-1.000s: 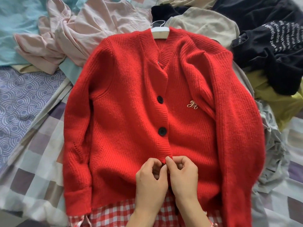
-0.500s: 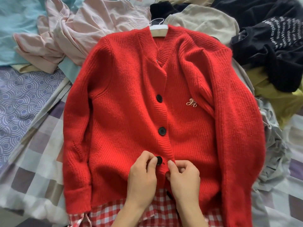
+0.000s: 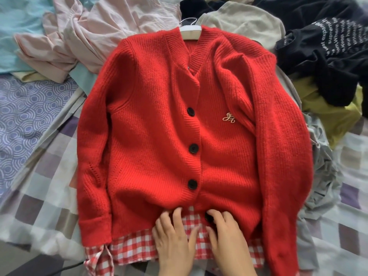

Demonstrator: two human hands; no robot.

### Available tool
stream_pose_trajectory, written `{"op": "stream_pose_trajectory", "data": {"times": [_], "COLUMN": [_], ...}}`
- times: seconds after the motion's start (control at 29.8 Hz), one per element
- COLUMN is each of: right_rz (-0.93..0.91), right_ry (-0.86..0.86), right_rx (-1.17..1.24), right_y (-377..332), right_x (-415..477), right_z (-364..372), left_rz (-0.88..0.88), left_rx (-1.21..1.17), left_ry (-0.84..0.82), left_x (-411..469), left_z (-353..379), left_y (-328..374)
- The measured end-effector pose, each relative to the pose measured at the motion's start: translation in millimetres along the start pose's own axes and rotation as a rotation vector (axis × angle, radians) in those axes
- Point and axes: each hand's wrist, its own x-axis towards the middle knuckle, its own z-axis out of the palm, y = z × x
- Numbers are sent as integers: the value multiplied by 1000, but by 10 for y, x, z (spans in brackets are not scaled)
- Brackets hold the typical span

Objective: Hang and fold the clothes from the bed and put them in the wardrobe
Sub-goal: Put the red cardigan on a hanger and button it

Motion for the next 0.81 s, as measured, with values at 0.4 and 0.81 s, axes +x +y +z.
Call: {"op": "stream_pose_trajectory", "data": {"times": [0.4, 0.81], "right_rz": [62, 324], "right_ry": [-27, -39], "right_rx": [146, 599], "right_y": [-7, 31], "right_x": [55, -87], "right_z": [-101, -202], "left_rz": [-31, 159], "left_rx": [-321, 9], "left_ry": [-279, -44], "left_x": [-395, -237], "left_z": [-192, -57], "left_y": [-113, 241]}}
